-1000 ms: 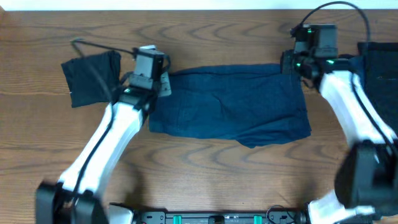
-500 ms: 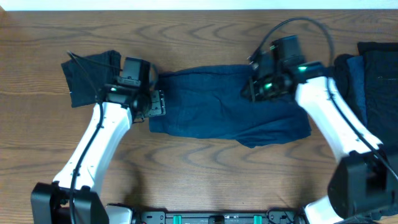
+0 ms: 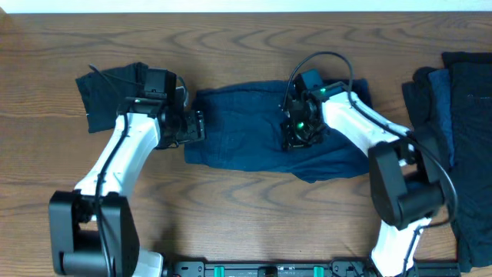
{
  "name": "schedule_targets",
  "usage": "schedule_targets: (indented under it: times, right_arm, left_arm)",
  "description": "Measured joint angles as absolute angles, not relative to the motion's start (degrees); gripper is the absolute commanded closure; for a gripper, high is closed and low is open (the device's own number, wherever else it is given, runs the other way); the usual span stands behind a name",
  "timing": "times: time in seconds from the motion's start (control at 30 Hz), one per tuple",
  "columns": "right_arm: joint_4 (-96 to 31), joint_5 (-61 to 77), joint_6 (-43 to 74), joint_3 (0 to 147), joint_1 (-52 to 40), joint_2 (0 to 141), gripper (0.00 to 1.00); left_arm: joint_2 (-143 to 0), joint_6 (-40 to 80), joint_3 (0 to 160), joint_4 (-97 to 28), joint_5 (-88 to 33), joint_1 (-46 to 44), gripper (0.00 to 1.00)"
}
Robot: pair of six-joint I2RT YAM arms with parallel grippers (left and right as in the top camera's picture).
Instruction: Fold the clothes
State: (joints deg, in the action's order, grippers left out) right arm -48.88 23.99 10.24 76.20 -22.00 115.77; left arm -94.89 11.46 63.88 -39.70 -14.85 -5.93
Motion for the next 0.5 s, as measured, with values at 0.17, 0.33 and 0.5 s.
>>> schedule_targets:
  times: [0.17, 0.33, 0.5]
  right_arm:
    - [-48.86, 24.25, 10.33, 76.2, -21.98, 117.73, 0.95]
    - [-48.8, 24.29, 10.35, 76.2, -22.0, 117.73, 0.95]
    - [-48.77, 24.32, 10.48, 76.2, -22.0, 117.73, 0.94]
  left_arm:
    - [-99.88, 11.27, 63.88, -37.5, -15.11, -5.93, 0.19]
    - [-103.48, 10.68, 63.88, -36.29, -15.11, -5.93, 0.16]
    - [-104.66, 10.76, 63.88, -35.55, -15.11, -5.96, 0.16]
